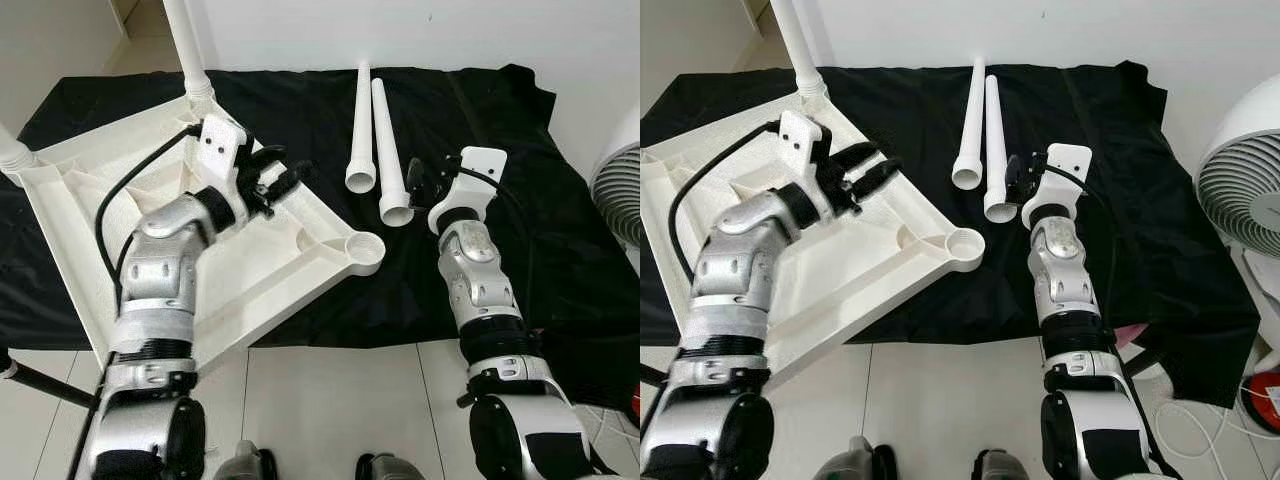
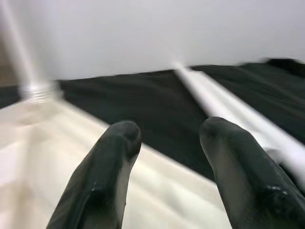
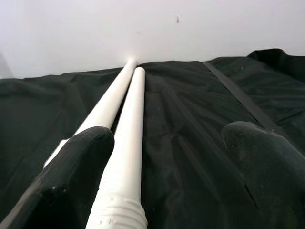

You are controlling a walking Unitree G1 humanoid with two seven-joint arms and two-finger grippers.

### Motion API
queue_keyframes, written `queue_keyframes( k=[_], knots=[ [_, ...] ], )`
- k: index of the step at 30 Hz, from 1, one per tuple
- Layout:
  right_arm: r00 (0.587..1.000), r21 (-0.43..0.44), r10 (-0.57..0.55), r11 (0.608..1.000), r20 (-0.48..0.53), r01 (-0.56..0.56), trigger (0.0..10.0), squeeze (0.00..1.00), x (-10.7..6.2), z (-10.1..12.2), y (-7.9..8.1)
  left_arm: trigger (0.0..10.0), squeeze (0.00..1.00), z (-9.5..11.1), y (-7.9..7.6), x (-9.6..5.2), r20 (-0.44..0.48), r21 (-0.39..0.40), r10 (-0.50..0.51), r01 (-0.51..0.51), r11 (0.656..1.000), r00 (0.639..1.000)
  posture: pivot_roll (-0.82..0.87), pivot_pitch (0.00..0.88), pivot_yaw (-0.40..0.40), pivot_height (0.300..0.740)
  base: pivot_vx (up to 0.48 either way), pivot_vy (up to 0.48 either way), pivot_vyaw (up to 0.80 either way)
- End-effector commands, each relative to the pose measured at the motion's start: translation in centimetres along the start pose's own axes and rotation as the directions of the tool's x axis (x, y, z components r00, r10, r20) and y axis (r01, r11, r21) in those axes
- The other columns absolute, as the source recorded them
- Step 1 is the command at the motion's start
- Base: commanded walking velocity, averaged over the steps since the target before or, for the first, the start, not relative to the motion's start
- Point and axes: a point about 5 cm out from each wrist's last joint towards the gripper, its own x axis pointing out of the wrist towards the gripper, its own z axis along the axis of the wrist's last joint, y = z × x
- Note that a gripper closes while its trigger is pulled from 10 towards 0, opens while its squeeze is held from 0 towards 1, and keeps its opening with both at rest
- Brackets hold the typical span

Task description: Building children table

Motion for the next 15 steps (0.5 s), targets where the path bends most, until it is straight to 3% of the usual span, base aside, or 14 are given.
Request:
queue_keyframes(
  k=[1,15],
  knots=[
    [1.000,-0.007,-0.008,1.000,0.000,0.008,10.0,0.00,0.07,-0.10,-0.18,10.0,0.00,-0.50,0.45,-0.01,-0.033,-0.005,0.058,-0.058,0.998,0.998,-0.07,0.109,0.083,0.740,0.000,0.000,0.00],
    [0.999,-0.014,-0.036,0.999,-0.008,0.035,10.0,0.00,-0.29,-0.61,-0.56,10.0,0.00,-1.12,0.23,0.51,-0.094,-0.025,0.087,-0.089,0.996,0.992,-0.07,0.113,0.095,0.740,0.000,0.000,0.00]
  ],
)
